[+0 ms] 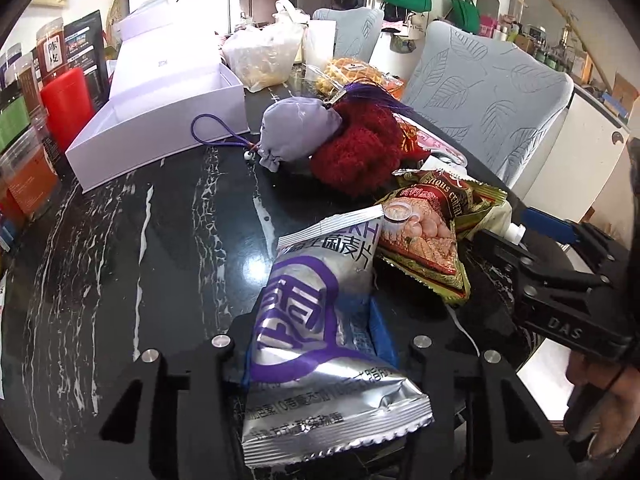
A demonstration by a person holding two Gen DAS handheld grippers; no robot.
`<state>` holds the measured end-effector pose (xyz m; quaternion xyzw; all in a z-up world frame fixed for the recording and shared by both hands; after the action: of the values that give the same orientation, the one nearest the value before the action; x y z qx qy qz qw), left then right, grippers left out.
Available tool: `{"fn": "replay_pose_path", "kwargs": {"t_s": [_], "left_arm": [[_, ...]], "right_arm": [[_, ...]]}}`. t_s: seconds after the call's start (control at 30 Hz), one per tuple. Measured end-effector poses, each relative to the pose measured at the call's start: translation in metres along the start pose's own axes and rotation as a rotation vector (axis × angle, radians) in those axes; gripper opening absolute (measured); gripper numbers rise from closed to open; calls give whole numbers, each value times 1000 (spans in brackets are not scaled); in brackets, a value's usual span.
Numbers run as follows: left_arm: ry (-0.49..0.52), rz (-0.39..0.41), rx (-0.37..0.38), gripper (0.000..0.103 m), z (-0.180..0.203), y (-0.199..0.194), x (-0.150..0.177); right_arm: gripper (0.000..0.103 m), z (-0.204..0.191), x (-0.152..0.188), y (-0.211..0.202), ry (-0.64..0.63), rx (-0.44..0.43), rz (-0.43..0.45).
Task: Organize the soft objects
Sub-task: 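Grasp the white lotion bottle with the right tool while the left tool holds the packet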
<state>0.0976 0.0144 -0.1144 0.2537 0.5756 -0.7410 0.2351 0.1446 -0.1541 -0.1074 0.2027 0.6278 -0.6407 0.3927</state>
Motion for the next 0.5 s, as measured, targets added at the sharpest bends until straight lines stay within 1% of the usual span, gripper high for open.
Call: {"fn": "replay_pose_path", "kwargs": {"t_s": [0.1,0.17,0.2,0.23,0.33,0.5], "left_arm": [[-9,7,13,46,-1,0,0],[-14,9,16,46,-1,-2,1],[-17,10,20,46,-2,-2,1],[-20,13,26,46,-2,-2,1],[-27,18,35,46,-2,-3,1],[-34,24,40,46,-5,-4,2]], "right_arm": [[81,-6,-4,5,-19,-32,10],[77,-10,-7,7,-31,-55,14],[67,-12,-8,8,-34,-66,14],[52,-15,-8,10,-38,-80,3],[36,-18,-6,10,-46,-68,0],[35,-18,-3,4,-43,-71,14]]}}
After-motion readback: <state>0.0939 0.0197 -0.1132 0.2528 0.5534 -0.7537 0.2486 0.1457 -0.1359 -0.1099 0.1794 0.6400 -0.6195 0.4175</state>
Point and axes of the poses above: each gripper's, at about its wrist camera, not at the fingertips, and y roughly the way its jaws point, z to its right, x to its underside, the point moved 4 cm from there along y, roughly the way its jaws point, and after that the axes turned 12 degrees about x, right-handed, at the moved point
